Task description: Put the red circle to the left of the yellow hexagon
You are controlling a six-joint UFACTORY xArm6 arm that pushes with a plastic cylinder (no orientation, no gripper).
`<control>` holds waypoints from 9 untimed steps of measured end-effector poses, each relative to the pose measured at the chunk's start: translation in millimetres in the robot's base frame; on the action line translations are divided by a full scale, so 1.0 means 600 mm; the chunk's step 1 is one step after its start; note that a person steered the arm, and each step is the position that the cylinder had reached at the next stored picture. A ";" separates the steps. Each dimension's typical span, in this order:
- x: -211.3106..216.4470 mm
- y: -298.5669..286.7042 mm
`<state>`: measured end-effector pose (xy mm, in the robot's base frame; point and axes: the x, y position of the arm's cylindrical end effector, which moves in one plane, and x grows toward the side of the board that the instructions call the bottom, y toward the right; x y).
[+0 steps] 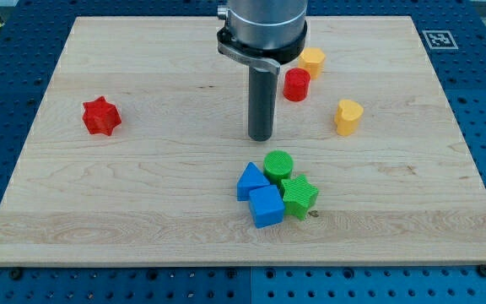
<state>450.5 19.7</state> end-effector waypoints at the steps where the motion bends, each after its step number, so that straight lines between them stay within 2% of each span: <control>1: 0.000 0.003; 4: -0.042 0.029; 6: -0.069 0.089; 9: -0.116 0.099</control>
<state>380.9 79.0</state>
